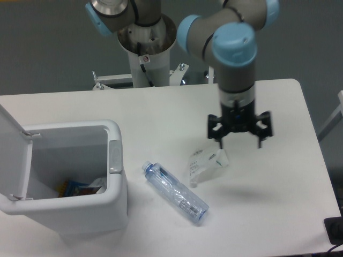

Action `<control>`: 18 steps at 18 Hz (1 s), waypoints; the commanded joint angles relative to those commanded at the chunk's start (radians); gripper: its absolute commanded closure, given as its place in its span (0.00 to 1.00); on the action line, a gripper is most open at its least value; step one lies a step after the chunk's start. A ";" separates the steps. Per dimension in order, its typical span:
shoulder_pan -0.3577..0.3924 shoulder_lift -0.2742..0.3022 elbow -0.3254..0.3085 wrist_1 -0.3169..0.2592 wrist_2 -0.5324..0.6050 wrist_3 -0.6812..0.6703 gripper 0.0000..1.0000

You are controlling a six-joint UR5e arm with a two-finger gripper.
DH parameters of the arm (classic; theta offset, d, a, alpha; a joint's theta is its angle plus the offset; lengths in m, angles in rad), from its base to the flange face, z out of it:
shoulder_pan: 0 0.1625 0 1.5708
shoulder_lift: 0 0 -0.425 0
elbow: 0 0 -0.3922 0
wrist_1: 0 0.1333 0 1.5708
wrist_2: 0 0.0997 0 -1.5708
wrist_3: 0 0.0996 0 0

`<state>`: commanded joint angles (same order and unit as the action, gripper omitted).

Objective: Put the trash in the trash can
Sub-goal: 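Lower the gripper onto the clear plastic bag and close on it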

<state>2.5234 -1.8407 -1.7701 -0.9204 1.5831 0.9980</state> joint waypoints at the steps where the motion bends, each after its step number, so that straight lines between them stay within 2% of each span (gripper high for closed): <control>1: 0.000 -0.020 -0.006 0.003 0.001 0.092 0.00; 2: 0.000 -0.041 0.009 0.000 0.000 0.150 0.00; 4: 0.003 -0.069 0.017 0.005 0.011 0.160 0.00; 10: 0.006 -0.111 -0.005 0.018 0.017 0.151 0.00; 16: 0.006 -0.126 0.000 0.017 0.047 0.153 0.00; 17: 0.008 -0.126 -0.003 0.017 0.057 0.153 0.03; 18: 0.008 -0.124 -0.009 0.017 0.061 0.149 0.27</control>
<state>2.5311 -1.9650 -1.7794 -0.9035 1.6444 1.1474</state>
